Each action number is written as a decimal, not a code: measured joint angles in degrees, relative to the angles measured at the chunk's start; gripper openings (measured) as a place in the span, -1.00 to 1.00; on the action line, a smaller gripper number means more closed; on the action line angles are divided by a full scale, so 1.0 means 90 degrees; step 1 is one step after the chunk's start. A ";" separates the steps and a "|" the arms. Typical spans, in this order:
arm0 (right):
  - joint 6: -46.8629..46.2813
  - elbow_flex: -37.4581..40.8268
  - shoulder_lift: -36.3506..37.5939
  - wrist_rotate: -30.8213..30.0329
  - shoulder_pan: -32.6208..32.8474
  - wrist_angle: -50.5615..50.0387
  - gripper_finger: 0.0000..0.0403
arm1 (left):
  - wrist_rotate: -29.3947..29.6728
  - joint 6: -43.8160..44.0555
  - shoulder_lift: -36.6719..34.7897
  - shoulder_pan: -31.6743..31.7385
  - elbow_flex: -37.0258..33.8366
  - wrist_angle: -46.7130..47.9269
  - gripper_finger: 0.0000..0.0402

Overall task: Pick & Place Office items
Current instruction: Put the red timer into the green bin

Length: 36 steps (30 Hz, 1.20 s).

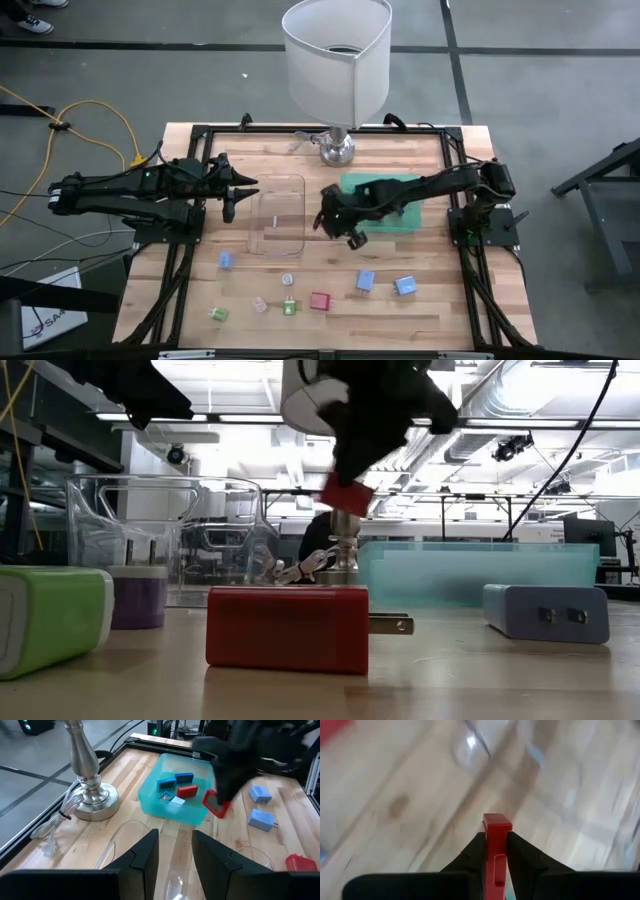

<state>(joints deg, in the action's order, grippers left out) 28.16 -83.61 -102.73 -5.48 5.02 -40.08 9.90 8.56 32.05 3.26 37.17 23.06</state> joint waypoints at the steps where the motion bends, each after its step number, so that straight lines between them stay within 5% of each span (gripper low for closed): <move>1: -0.0294 0.0004 0.0022 -0.0053 -0.0086 -0.0121 -0.76 | -0.0001 0.0000 -0.0002 0.0000 0.0000 -0.0002 -0.45; 7: -0.1697 0.0007 0.0105 -0.0102 -0.0790 -0.0813 -0.76 | -0.0001 0.0000 -0.0002 -0.0001 0.0000 -0.0001 -0.45; 18: -0.2634 0.0010 0.0105 -0.0209 -0.1836 -0.1375 -0.76 | 0.0000 0.0000 -0.0001 0.0001 0.0000 -0.0001 -0.45; 36: -0.3294 0.1213 0.0093 -0.0310 -0.2354 -0.0196 -0.76 | 0.0001 0.0000 -0.0001 0.0001 0.0000 -0.0001 -0.45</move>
<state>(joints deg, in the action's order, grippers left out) -1.49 -72.69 -101.89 -8.26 -16.17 -41.84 9.91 8.56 32.04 3.27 37.17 23.05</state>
